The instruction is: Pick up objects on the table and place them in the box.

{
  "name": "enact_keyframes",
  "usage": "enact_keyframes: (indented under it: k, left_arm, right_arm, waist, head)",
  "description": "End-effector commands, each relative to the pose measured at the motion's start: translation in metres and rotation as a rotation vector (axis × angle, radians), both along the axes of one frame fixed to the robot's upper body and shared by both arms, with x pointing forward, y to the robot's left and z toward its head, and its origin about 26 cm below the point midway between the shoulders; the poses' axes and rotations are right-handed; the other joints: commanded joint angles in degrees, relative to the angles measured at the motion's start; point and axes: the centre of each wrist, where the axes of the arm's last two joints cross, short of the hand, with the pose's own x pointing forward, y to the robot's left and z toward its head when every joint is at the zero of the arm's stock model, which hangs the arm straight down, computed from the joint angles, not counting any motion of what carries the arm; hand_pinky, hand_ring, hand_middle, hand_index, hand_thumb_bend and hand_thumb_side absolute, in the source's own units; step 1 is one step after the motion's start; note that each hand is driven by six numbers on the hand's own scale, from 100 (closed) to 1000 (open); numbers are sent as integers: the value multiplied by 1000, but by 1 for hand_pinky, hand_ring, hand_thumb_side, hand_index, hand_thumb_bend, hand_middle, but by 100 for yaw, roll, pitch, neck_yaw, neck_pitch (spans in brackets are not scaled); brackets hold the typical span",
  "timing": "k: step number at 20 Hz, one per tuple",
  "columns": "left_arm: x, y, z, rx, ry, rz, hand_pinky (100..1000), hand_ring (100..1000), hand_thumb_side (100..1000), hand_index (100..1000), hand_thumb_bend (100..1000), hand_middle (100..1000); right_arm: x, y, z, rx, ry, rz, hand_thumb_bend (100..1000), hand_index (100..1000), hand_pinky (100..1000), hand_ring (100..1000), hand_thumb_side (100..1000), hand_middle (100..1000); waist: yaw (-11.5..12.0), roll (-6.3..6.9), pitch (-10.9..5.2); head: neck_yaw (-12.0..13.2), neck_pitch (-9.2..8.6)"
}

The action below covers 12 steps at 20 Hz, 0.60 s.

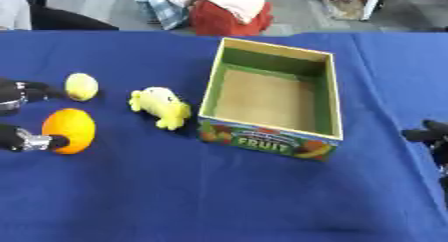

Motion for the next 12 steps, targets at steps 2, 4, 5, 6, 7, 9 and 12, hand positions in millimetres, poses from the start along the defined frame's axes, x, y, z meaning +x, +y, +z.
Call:
enact_keyframes:
  k: [2,4,5,6,7,9,12]
  left_arm:
    - [5,7,7,30,-26,20,915,889,1000,1000,598,911]
    - [7,8,5,33,-31,27,915,890,1000,1000,593,910]
    - [9,8,3,37,-33,29,915,890,1000,1000,593,908]
    - [10,8,2,42,-33,29,915,890,1000,1000,594,906]
    - [11,8,1,49,-33,27,914,890,1000,1000,596,900]
    - [12,6,-1,70,-35,19,911,889,1000,1000,594,885]
    - [13,4,-2,101,-43,12,890,873,1000,1000,573,851]
  right_arm:
    - [1,0,7,2,-18,12,100,836,952,776,1000,622]
    - [0,0,7,4,-18,14,100,835,952,776,1000,622]
    - [0,0,7,5,-18,16,100,835,952,776,1000,622]
    - [0,0,7,6,-18,16,100,835,952,776,1000,622]
    - [0,0,6,7,-18,17,100,835,952,776,1000,622]
    - [0,0,6,7,-19,18,100,835,952,776,1000,622]
    - [0,0,6,7,-19,20,100,835,952,777,1000,621]
  waist:
    - [-12,-4,-102]
    - [-19,-16,-108]
    - [-24,-23,-109]
    - [-28,-30,-108]
    - [-31,-35,-108]
    - [-36,-46,-106]
    - [-38,-53,-98]
  head:
    - [28,-43]
    - [17,-27]
    - [9,-28]
    - [-1,-29]
    - [-11,-28]
    - [-42,-13]
    - [-96,-2]
